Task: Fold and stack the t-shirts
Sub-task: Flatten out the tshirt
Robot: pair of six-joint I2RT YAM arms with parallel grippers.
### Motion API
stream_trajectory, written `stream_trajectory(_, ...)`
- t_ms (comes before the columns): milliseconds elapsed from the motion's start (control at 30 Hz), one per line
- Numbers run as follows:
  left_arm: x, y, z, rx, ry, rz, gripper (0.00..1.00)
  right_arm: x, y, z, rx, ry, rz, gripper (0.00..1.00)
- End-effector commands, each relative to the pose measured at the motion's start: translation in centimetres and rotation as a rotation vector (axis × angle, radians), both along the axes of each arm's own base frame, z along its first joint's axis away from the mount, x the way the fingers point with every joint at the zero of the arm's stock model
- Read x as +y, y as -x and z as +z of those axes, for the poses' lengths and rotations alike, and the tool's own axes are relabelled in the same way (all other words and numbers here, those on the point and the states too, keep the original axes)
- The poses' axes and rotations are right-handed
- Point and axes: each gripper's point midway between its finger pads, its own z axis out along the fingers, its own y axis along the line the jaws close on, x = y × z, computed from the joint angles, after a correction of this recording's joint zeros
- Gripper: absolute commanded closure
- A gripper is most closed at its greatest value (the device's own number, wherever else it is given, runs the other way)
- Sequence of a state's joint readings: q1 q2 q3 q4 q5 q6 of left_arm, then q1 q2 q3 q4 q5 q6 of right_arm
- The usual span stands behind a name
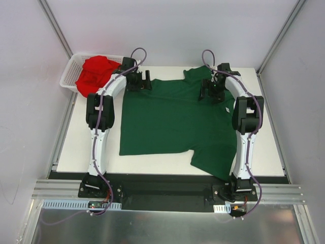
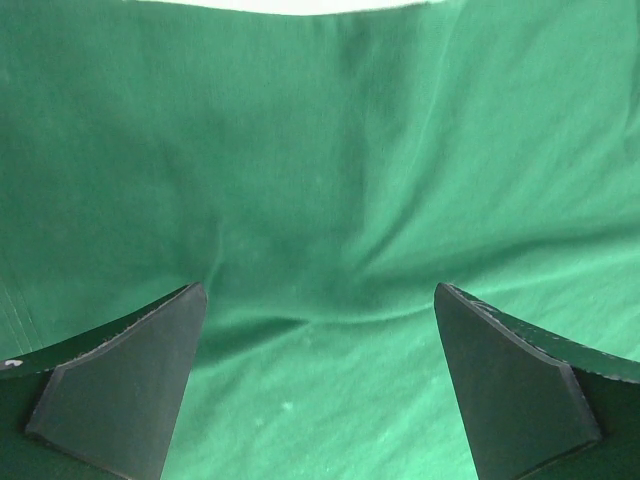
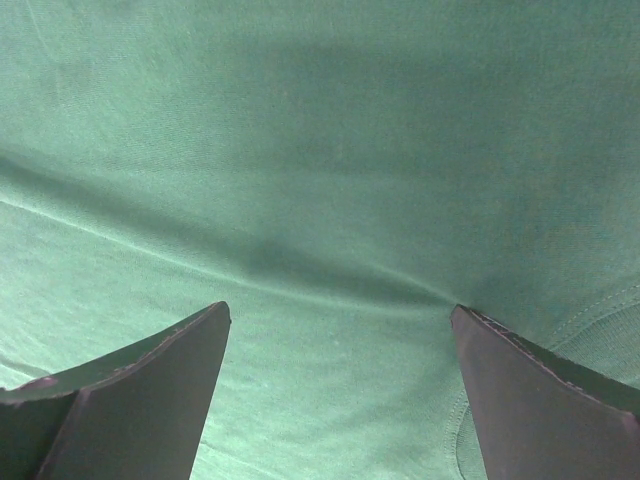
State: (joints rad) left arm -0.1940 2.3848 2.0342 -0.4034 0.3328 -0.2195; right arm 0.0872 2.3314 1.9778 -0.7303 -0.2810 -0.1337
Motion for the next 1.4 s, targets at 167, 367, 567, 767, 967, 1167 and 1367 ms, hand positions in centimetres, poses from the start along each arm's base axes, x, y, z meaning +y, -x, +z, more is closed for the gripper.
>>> stream_trajectory(167, 1.2, 0.2, -1.2, 0.097, -0.002, 0.001, 0.01, -0.3, 0.4, 1.7, -0.018, -0.014, -0.002, 0.04)
stream_trajectory(367, 1.6, 0.1, -0.3, 0.076, -0.019, 0.001, 0.01, -0.2, 0.4, 2.4, -0.033, -0.021, -0.003, 0.04)
stream_trajectory(567, 1.2, 0.0, 6.5, -0.098, -0.033, -0.022, 0.01, -0.1, 0.8, 2.3, -0.029, -0.028, -0.002, 0.04)
stream_trajectory(767, 0.4, 3.3, 10.1, -0.148, -0.024, -0.056, 0.01, 0.1, 1.2, 2.3, -0.027, -0.045, -0.003, 0.04)
stream_trajectory(967, -0.2, 6.6, 7.1, -0.146, -0.049, -0.053, 0.01, 0.3, 1.3, 2.3, -0.027, -0.057, -0.004, 0.04)
stream_trajectory(1167, -0.8, 8.0, 2.5, -0.132, -0.073, -0.049, 0.01, 0.4, 1.6, 2.4, -0.032, -0.059, -0.005, 0.04)
stream_trajectory(1367, -1.6, 8.4, -0.5, -0.091, -0.092, -0.064, 0.01, 0.4, 1.8, 2.4, -0.031, -0.058, -0.002, 0.04)
